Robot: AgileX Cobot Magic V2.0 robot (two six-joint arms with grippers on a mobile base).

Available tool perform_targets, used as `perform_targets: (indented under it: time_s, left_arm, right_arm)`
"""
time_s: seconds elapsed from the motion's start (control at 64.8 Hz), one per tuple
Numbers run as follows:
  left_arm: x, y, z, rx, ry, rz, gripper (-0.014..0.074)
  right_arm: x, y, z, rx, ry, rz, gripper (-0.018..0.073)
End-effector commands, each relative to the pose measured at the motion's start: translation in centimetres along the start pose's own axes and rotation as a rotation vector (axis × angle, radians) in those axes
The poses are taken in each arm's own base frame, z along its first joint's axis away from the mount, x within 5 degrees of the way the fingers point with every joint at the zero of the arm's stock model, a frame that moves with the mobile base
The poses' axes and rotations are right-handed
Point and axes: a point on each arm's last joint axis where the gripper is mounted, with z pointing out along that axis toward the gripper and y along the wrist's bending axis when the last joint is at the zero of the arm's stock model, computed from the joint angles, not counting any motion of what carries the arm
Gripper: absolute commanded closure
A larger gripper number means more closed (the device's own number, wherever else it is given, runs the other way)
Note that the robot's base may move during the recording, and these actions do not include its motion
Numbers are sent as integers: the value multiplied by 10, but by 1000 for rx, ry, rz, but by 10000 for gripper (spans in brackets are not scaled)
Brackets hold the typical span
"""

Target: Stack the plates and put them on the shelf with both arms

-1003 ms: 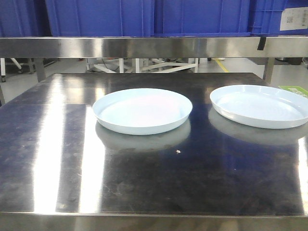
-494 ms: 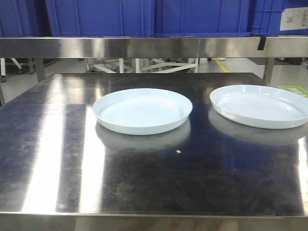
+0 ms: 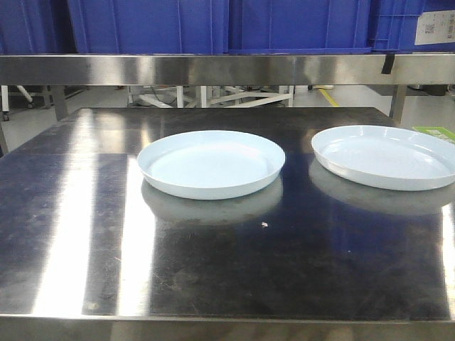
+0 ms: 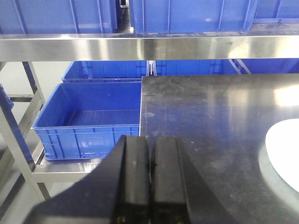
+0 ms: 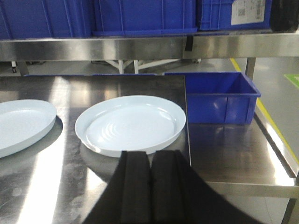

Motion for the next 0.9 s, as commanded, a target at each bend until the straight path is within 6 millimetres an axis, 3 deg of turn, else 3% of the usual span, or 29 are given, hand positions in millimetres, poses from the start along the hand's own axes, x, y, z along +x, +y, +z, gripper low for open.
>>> perform_targets:
  time_s: [0.0, 0.201, 0.556, 0.88]
  left_arm:
    - [-16, 1, -3, -9, -104, -13, 514]
    - [-16, 1, -2, -8, -102, -13, 514]
    - [-16, 1, -2, -8, -102, -13, 514]
    - [-16, 1, -2, -8, -102, -13, 514]
  right_arm:
    - [-31, 2, -1, 3, -86, 5, 503]
    - [-61, 5, 17, 5, 73, 3, 503]
    - [-69, 6, 91, 24, 519, 13, 503]
    - [-92, 9, 152, 18, 713, 18, 503]
